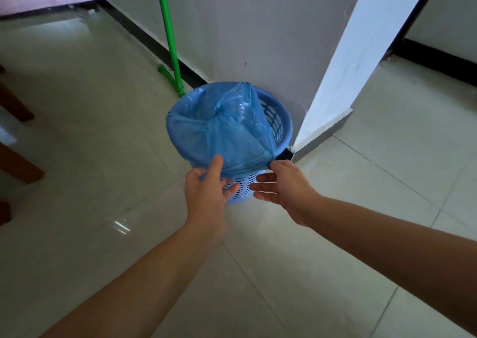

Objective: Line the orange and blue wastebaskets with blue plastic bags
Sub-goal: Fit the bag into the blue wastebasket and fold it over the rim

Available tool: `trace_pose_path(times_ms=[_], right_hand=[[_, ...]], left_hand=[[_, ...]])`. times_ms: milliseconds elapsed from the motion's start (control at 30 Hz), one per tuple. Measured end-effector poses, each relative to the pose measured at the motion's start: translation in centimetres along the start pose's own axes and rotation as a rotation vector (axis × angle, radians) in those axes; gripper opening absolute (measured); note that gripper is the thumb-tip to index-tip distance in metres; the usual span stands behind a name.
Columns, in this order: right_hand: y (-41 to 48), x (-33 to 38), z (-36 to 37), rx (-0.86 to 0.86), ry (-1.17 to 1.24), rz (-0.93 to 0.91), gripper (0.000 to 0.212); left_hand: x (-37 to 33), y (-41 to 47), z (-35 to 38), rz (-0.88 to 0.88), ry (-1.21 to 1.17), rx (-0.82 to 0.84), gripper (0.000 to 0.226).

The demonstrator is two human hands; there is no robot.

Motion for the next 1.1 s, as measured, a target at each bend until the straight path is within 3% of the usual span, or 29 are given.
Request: trace_pose_path(times_ms=[67, 200, 267, 333, 500, 600, 667, 800, 933, 1100], right_hand=[[0.3, 0.1, -0.5, -0.034, -0.051, -0.028, 0.018], [0.7, 1.2, -1.4, -0.148, -0.156, -0.151, 0.008], [1.3, 2.5, -1.9, -0.176, -0.319, -0.265, 0.005], [2.0, 3.9, -2.0, -0.145, -0.413, -0.322, 0.013], [2.7, 6.5, 0.0, 0.059, -0.522, -0.221, 0.041], [2.7, 6.1, 1.3, 0.097, -0.595, -0.227, 0.035], [2.6, 5.5, 1.6, 0.059, -0.530, -0.234, 0.021], [1.9, 4.2, 0.7, -0.049, -0.261, -0.170, 0.017], [1.3, 1.8, 0.8, 0.018, -0.092, -0.086, 0.018], [1.1, 1.2, 1.6, 0.058, 0.019, -0.099, 0.018]], left_hand=[[-0.3, 0.2, -0.1, 0.009, 0.029, -0.032, 0.042], [-2.6, 0.7, -1.2, 0.047, -0.019, -0.099, 0.024], [-3.7, 0.9, -2.1, 0.081, -0.017, -0.125, 0.025], [-4.2, 1.0, -2.8, 0.112, 0.022, -0.121, 0.031], [-4.8, 1.2, -3.6, 0.161, 0.063, -0.117, 0.034], [-5.3, 1.7, -3.8, 0.197, 0.099, -0.115, 0.031], [-5.7, 2.1, -4.1, 0.221, 0.118, -0.132, 0.029], [-7.3, 3.6, -5.2, 0.251, 0.161, -0.187, 0.031], [-8.4, 4.7, -5.6, 0.254, 0.154, -0.192, 0.045], [-5.6, 3.0, -5.5, 0.181, 0.051, -0.236, 0.040]])
Point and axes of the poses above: each hand's wrist, its own y-axis towards the middle knuckle, its own z-axis out of the palm, x = y × z, the point moved 6 cm from there along y, towards the middle knuckle, and after that the axes turned 13 degrees about -z, right-handed, at the moved point
